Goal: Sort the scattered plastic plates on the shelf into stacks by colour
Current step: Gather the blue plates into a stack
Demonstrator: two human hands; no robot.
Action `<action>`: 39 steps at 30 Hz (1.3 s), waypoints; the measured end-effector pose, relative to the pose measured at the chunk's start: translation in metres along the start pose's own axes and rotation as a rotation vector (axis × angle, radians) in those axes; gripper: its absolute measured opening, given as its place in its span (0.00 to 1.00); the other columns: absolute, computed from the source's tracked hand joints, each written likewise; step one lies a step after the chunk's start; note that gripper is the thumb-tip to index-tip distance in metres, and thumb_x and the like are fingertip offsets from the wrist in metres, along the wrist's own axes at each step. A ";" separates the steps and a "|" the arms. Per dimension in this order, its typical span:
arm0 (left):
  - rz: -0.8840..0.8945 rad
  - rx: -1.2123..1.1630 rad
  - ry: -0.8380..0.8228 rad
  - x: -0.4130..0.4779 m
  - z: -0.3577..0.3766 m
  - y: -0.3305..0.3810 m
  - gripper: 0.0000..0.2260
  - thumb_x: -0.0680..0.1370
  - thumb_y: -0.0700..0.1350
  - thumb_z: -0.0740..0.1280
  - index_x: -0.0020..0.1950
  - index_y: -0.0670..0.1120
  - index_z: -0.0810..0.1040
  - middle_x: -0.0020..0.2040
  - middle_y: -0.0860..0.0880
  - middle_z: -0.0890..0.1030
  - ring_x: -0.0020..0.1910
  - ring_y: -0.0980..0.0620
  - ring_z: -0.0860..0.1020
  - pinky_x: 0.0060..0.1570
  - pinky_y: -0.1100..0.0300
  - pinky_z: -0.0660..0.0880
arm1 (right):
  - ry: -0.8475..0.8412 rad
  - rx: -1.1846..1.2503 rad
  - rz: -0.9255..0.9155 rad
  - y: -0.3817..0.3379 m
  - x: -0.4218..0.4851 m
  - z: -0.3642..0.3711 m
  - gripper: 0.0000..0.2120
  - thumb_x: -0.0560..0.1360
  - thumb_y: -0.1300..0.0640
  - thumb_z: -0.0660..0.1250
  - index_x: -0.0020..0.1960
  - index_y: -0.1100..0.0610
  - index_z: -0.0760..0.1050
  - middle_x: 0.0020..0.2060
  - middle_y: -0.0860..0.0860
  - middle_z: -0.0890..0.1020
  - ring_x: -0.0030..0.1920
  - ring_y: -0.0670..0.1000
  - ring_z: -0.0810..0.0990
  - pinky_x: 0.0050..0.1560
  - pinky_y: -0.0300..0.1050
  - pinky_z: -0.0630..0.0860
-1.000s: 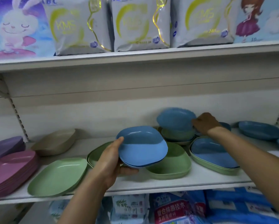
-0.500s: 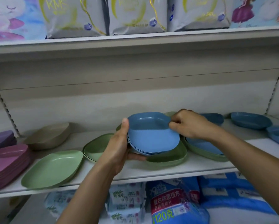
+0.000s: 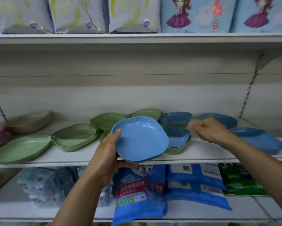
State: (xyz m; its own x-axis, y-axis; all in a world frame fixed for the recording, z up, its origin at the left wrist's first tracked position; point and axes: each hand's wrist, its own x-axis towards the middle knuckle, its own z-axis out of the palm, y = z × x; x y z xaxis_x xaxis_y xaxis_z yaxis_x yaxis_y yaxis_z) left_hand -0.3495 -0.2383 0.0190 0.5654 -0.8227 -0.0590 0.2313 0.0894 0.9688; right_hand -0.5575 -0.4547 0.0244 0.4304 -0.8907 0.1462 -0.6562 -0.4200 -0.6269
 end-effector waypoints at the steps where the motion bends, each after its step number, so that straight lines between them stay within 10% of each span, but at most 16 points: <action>1: -0.009 -0.007 0.016 -0.007 0.007 -0.006 0.09 0.82 0.51 0.58 0.52 0.50 0.76 0.52 0.45 0.79 0.42 0.45 0.81 0.25 0.54 0.78 | -0.015 -0.019 0.031 0.008 -0.001 -0.002 0.25 0.78 0.41 0.61 0.31 0.59 0.70 0.25 0.51 0.73 0.27 0.49 0.70 0.35 0.43 0.67; 8: -0.099 -0.056 0.081 -0.038 0.035 -0.034 0.10 0.82 0.51 0.59 0.55 0.47 0.75 0.47 0.44 0.80 0.31 0.49 0.83 0.25 0.54 0.78 | -0.129 -0.266 0.027 0.013 0.014 0.006 0.29 0.67 0.26 0.59 0.38 0.53 0.74 0.32 0.50 0.79 0.36 0.51 0.79 0.42 0.48 0.77; 17: -0.135 -0.038 0.081 -0.035 0.039 -0.042 0.12 0.81 0.52 0.61 0.58 0.46 0.75 0.52 0.42 0.80 0.38 0.44 0.84 0.30 0.50 0.79 | -0.170 -0.422 0.072 0.003 0.025 0.010 0.04 0.72 0.55 0.61 0.42 0.56 0.71 0.37 0.51 0.77 0.39 0.53 0.78 0.36 0.43 0.72; 26: -0.136 -0.052 0.056 -0.028 0.033 -0.039 0.13 0.81 0.52 0.60 0.59 0.46 0.75 0.52 0.41 0.81 0.38 0.43 0.85 0.31 0.49 0.79 | 0.155 -0.668 -0.089 0.000 0.024 0.007 0.06 0.78 0.61 0.58 0.48 0.59 0.74 0.46 0.54 0.80 0.40 0.54 0.74 0.33 0.42 0.65; 30: -0.118 -0.084 0.075 -0.028 0.031 -0.034 0.12 0.81 0.50 0.60 0.59 0.45 0.75 0.49 0.42 0.81 0.34 0.46 0.84 0.27 0.52 0.79 | 0.272 -0.268 -0.071 0.001 0.029 -0.003 0.09 0.79 0.62 0.55 0.49 0.64 0.73 0.39 0.59 0.80 0.35 0.57 0.76 0.34 0.45 0.71; 35: -0.087 -0.106 0.099 -0.029 0.025 -0.026 0.10 0.82 0.49 0.60 0.56 0.45 0.75 0.46 0.43 0.80 0.32 0.46 0.83 0.23 0.54 0.77 | -0.025 0.673 0.205 -0.009 0.017 -0.001 0.08 0.76 0.70 0.62 0.55 0.67 0.72 0.34 0.63 0.81 0.24 0.53 0.81 0.22 0.40 0.76; 39: -0.059 -0.061 0.135 -0.025 0.019 -0.025 0.10 0.82 0.51 0.60 0.56 0.47 0.75 0.49 0.43 0.79 0.40 0.43 0.81 0.25 0.54 0.78 | -0.080 0.812 0.177 -0.022 0.002 0.002 0.10 0.76 0.69 0.64 0.58 0.67 0.73 0.37 0.62 0.81 0.24 0.50 0.81 0.23 0.40 0.78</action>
State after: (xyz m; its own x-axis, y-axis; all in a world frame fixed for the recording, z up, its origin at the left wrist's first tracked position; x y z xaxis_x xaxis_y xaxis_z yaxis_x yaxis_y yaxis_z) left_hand -0.3848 -0.2302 0.0003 0.6495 -0.7452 -0.1511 0.3124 0.0804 0.9465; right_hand -0.5410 -0.4472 0.0366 0.4257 -0.9039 -0.0419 -0.0805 0.0082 -0.9967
